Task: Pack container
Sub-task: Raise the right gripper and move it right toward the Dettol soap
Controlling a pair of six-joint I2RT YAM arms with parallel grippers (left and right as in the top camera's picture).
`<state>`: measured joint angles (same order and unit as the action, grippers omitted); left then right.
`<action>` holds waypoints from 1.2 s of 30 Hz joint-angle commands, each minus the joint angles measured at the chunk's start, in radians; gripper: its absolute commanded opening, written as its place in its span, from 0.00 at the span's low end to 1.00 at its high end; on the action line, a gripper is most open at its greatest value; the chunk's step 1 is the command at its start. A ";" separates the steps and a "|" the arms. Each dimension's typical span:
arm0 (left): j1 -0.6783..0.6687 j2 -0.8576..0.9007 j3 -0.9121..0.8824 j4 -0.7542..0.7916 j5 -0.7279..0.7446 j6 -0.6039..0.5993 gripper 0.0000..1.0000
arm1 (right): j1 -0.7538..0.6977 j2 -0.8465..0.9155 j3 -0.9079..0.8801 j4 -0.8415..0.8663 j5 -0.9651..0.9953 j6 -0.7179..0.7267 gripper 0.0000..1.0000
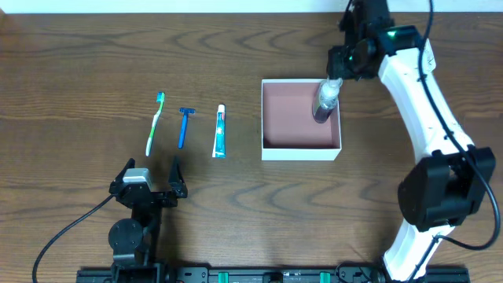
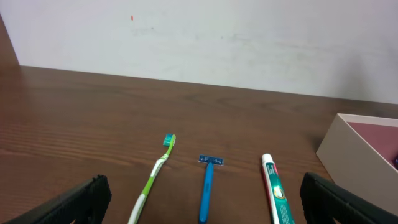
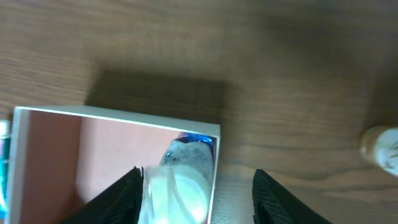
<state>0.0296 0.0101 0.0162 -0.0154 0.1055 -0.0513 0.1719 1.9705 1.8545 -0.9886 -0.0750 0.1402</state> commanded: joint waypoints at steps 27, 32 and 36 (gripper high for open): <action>-0.005 -0.006 -0.012 -0.045 0.018 0.006 0.98 | -0.189 -0.341 0.060 -0.304 0.204 -0.044 0.99; -0.005 -0.006 -0.012 -0.045 0.018 0.006 0.98 | -0.201 -0.342 0.060 -0.301 0.200 -0.040 0.99; -0.005 -0.006 -0.012 -0.045 0.018 0.006 0.98 | -0.211 -0.341 0.060 -0.317 0.254 -0.040 0.99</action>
<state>0.0296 0.0101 0.0162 -0.0158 0.1055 -0.0513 -0.0231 1.6260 1.9102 -1.2961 0.1215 0.0990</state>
